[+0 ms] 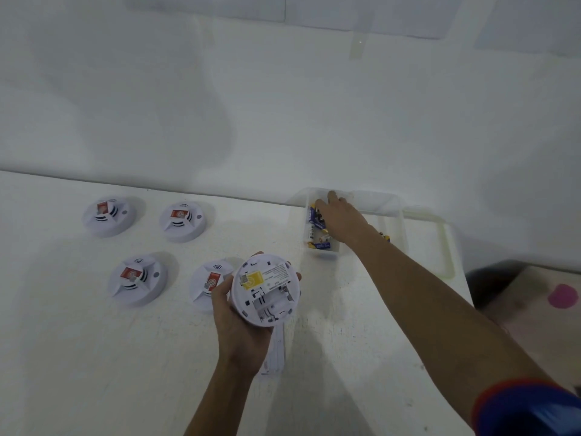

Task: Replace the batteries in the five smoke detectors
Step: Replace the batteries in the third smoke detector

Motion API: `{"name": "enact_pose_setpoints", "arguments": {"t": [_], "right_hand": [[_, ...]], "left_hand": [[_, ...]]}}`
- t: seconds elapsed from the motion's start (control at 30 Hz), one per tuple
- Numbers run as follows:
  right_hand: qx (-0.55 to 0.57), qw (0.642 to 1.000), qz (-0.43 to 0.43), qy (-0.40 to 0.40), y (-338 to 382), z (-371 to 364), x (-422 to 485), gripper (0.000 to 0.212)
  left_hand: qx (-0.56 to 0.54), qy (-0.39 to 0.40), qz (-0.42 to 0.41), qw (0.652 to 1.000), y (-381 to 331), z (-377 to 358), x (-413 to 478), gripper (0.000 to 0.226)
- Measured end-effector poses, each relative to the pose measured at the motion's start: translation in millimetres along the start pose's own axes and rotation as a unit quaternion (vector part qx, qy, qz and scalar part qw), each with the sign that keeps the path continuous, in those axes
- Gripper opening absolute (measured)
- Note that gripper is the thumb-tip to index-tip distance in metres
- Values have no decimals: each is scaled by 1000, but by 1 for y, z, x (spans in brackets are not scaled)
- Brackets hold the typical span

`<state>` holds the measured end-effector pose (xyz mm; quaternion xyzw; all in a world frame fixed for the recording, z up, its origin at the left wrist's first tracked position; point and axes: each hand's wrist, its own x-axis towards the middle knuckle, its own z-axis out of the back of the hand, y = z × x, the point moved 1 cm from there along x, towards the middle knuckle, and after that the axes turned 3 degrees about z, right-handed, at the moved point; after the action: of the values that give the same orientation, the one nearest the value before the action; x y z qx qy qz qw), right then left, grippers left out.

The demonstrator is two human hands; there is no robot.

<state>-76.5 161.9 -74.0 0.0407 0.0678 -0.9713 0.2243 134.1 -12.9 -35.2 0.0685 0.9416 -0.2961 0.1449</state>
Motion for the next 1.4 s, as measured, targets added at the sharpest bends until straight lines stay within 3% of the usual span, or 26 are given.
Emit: {"name": "enact_pose_setpoints", "arguments": {"t": [0.13, 0.5, 0.9, 1.03, 1.2, 1.4], "right_hand": [[28, 999, 26, 5, 0, 0, 2, 42], [3, 1000, 2, -19, 7, -7, 6, 24], [35, 998, 7, -43, -4, -7, 6, 24], [104, 993, -12, -54, -9, -2, 4, 24], [208, 974, -47, -72, -19, 12, -4, 17], [343, 927, -92, -122, -15, 38, -34, 29]], "left_hand": [[4, 1, -6, 1000, 0, -1, 0, 63], [3, 2, -9, 1000, -4, 2, -2, 72], [-1, -10, 4, 1000, -3, 6, -2, 73], [-4, -11, 6, 1000, -2, 7, -1, 77], [-9, -3, 0, 1000, -3, 5, -2, 60], [-34, -16, 23, 999, -9, 8, 0, 53]]}}
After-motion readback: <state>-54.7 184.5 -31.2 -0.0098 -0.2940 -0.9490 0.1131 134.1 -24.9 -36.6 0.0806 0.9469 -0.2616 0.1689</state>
